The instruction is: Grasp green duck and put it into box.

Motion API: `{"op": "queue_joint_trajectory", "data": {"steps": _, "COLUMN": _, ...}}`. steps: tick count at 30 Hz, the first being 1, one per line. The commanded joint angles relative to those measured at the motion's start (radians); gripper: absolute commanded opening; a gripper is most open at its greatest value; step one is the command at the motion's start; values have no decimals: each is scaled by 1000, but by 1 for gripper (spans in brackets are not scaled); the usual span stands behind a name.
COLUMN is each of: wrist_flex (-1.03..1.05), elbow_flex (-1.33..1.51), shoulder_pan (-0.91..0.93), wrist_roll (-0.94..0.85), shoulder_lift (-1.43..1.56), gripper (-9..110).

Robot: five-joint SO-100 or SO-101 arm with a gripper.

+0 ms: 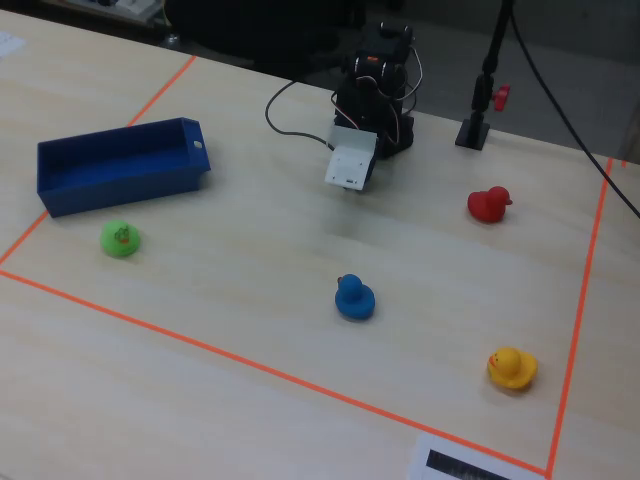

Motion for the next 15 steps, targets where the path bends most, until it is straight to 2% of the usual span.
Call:
{"op": "queue_joint_trajectory", "data": {"steps": 1, "wrist_flex": 17, "elbow_flex": 2, "shoulder_pan": 3, "wrist_roll": 3, "shoulder_lift": -12, "gripper": 1}}
{"op": "queue_joint_trajectory", "data": {"steps": 15, "wrist_flex": 17, "elbow_flex": 2, "shoulder_pan": 3, "wrist_roll": 2, "shoulder_lift": -12, "gripper": 0}}
